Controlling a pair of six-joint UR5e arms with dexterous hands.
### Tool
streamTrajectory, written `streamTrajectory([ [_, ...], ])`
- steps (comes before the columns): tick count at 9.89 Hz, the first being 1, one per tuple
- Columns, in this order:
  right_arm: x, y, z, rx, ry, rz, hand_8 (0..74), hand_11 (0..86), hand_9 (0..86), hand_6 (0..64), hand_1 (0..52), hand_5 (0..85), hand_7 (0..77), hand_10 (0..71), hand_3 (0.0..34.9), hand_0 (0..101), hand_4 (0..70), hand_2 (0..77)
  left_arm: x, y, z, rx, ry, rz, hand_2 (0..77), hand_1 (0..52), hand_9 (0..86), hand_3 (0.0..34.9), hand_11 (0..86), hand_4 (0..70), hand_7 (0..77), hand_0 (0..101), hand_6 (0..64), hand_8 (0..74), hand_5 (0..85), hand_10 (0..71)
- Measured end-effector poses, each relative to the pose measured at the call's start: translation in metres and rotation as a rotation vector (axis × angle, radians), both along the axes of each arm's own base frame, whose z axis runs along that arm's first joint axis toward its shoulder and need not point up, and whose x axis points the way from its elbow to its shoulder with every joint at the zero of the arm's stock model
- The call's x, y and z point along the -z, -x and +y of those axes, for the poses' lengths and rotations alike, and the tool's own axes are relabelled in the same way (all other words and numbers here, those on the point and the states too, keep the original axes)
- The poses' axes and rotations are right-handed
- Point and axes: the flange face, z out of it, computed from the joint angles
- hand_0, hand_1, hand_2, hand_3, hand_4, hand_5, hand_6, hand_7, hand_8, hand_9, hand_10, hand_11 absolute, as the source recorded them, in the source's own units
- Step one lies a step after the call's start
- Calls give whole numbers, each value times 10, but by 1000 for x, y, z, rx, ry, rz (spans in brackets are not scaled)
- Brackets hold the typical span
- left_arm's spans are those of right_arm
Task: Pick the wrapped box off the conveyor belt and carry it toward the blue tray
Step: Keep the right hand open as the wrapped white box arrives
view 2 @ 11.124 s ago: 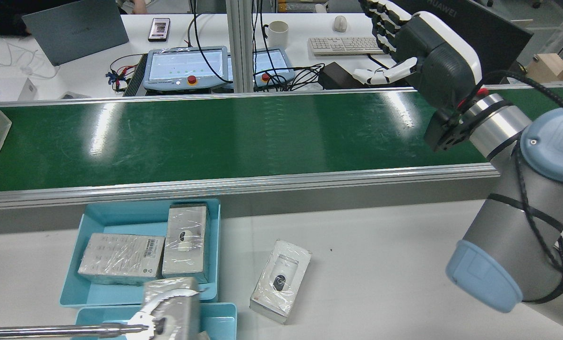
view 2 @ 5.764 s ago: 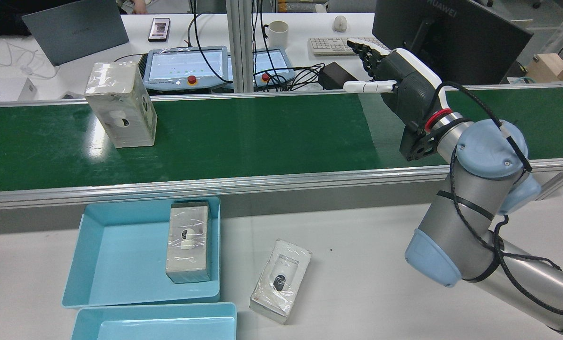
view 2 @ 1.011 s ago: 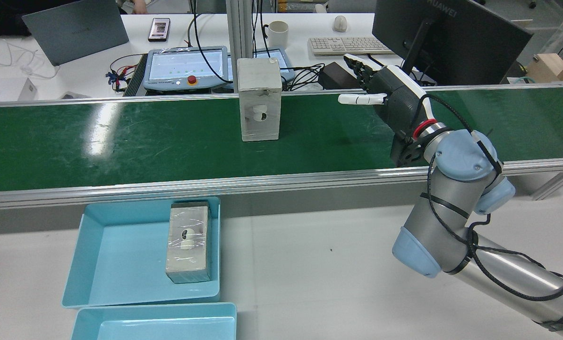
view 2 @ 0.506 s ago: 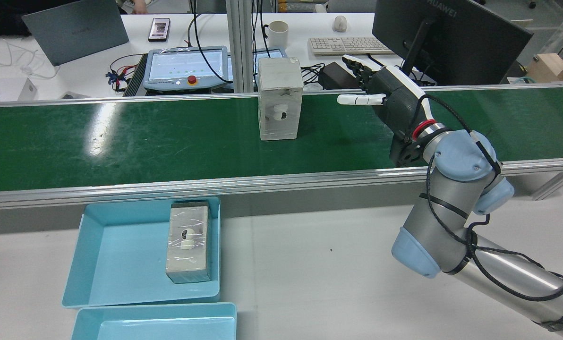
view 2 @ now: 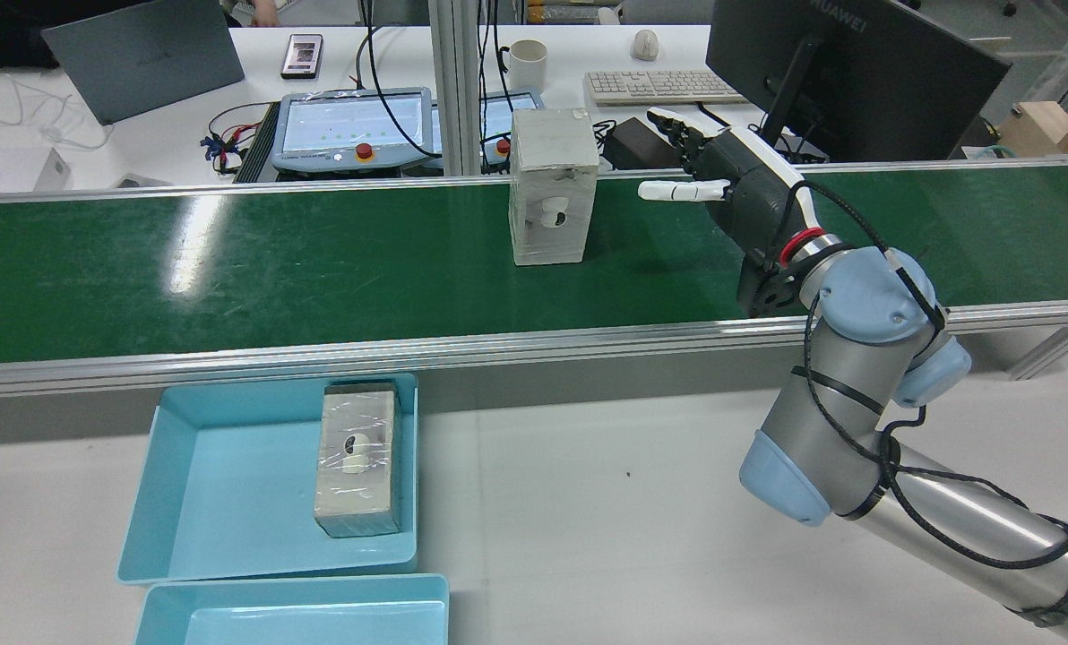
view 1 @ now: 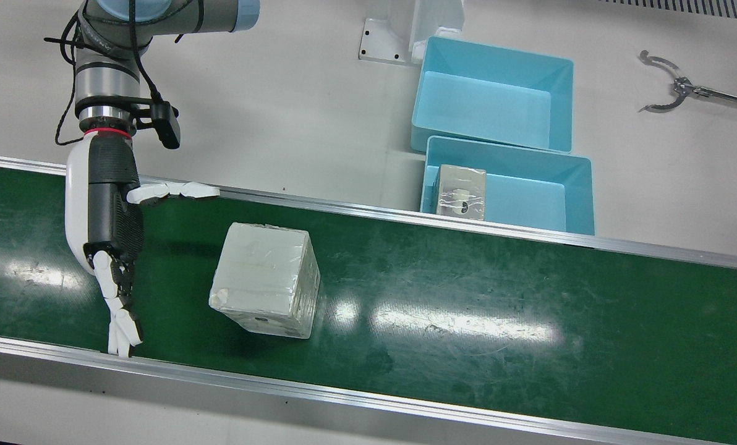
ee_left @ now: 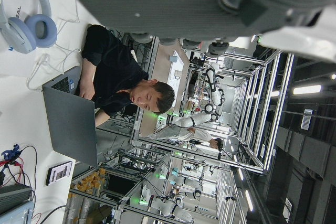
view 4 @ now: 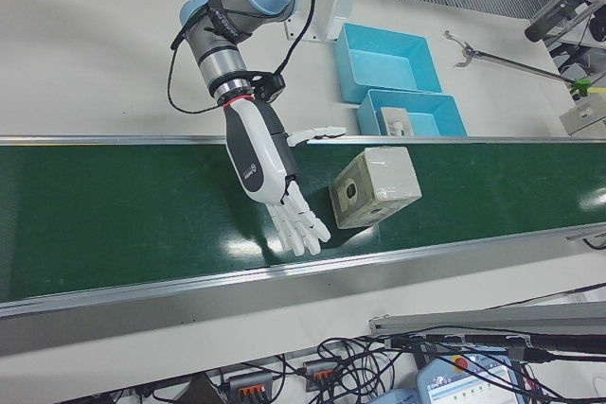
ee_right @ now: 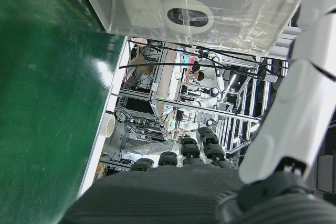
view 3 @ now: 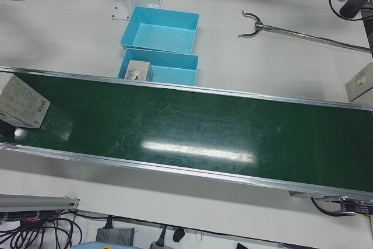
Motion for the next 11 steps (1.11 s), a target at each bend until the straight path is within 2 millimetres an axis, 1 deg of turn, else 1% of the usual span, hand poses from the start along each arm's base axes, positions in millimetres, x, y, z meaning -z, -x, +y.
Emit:
streamTrajectory([
  [5, 3, 7, -3, 5, 1, 1, 16, 16, 16, 0, 93, 93, 0, 0, 0, 400, 54, 125, 0, 0, 0, 0, 0, 0, 5, 0, 0, 0, 0, 0, 5, 0, 0, 0, 11, 5],
  [11, 1, 10, -6, 4, 6, 5, 16, 16, 16, 0, 93, 93, 0, 0, 0, 400, 60, 125, 0, 0, 0, 0, 0, 0, 5, 0, 0, 0, 0, 0, 0, 0, 0, 0, 11, 0],
])
